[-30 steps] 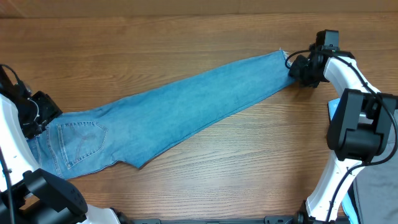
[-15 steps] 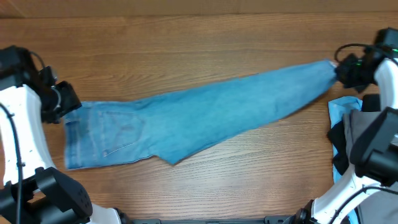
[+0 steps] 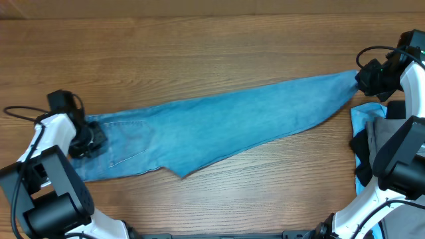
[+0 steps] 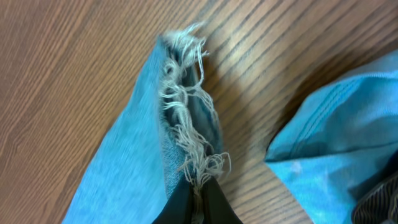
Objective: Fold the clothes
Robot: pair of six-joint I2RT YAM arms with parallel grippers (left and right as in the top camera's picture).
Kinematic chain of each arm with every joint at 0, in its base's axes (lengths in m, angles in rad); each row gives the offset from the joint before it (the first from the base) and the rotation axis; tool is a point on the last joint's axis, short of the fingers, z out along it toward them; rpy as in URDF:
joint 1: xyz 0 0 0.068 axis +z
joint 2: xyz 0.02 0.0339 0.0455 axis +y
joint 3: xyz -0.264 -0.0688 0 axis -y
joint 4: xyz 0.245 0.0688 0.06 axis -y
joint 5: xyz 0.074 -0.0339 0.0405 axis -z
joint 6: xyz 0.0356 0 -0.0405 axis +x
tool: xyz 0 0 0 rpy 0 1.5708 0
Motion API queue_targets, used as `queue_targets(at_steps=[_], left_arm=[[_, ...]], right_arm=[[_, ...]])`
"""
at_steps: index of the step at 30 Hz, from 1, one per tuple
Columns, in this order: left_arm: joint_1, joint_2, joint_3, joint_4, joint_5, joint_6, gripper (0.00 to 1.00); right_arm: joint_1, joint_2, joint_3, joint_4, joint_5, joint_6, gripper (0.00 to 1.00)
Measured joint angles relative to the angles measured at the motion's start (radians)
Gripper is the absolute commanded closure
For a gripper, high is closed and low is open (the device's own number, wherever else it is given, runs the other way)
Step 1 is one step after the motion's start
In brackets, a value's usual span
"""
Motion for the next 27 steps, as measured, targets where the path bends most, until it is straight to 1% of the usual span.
queue_targets(at_steps=[2, 5, 8, 9, 10, 11, 12, 13, 14, 17, 18, 19, 21, 23, 24, 25, 27], left_arm=[[0.051, 0.003, 0.010, -0.005, -0.026, -0.027, 0.84], [0.150, 0.023, 0.071, -0.046, -0.047, -0.051, 0.78], [0.193, 0.030, 0.163, -0.086, -0.054, -0.051, 0.76], [0.198, 0.031, 0.217, -0.105, -0.055, -0.050, 0.76], [0.197, 0.031, 0.257, -0.122, -0.054, -0.050, 0.75], [0.194, 0.032, 0.319, -0.167, -0.044, -0.047, 0.74], [0.191, 0.032, 0.357, -0.190, -0.034, -0.041, 0.73], [0.190, 0.033, 0.406, -0.233, -0.012, -0.032, 0.73], [0.185, 0.033, 0.468, -0.274, 0.022, -0.021, 0.71], [0.163, 0.033, 0.572, -0.360, 0.110, 0.016, 0.67], [0.151, 0.033, 0.591, -0.380, 0.146, 0.034, 0.66], [0.142, 0.033, 0.596, -0.394, 0.169, 0.048, 0.67], [0.103, 0.033, 0.596, -0.443, 0.229, 0.080, 0.73], [0.068, 0.033, 0.587, -0.470, 0.259, 0.100, 0.85], [0.022, 0.033, 0.563, -0.477, 0.281, 0.116, 0.89], [0.002, 0.033, 0.547, -0.475, 0.291, 0.120, 0.90], [-0.064, 0.031, 0.483, -0.445, 0.303, 0.132, 0.92]], right_arm=[[0.000, 0.000, 0.000, -0.016, -0.002, 0.000, 0.96], [0.002, 0.000, 0.000, -0.032, -0.006, 0.000, 0.96], [0.002, 0.000, 0.000, -0.045, -0.007, 0.000, 0.96], [0.002, 0.000, 0.000, -0.050, -0.007, 0.000, 0.94], [0.002, 0.000, 0.000, -0.053, -0.007, -0.001, 0.57], [0.002, 0.000, 0.000, -0.064, -0.006, -0.003, 0.40], [0.002, 0.000, 0.000, -0.069, -0.004, -0.001, 0.35], [0.002, 0.000, 0.000, -0.084, 0.008, -0.005, 0.32], [0.001, 0.000, 0.000, -0.093, 0.020, -0.005, 0.32], [0.000, 0.000, 0.000, -0.119, 0.059, -0.011, 0.34], [0.000, 0.000, 0.000, -0.131, 0.066, -0.012, 0.38], [0.000, 0.000, 0.000, -0.142, 0.067, -0.013, 0.56], [0.002, 0.000, 0.000, -0.174, 0.010, -0.039, 0.66], [0.007, 0.000, 0.000, -0.200, -0.072, -0.080, 0.72], [0.034, 0.000, 0.000, -0.231, -0.191, -0.126, 0.79], [0.051, 0.000, 0.000, -0.238, -0.224, -0.137, 0.80], [0.154, 0.000, 0.000, -0.266, -0.301, -0.177, 0.83]])
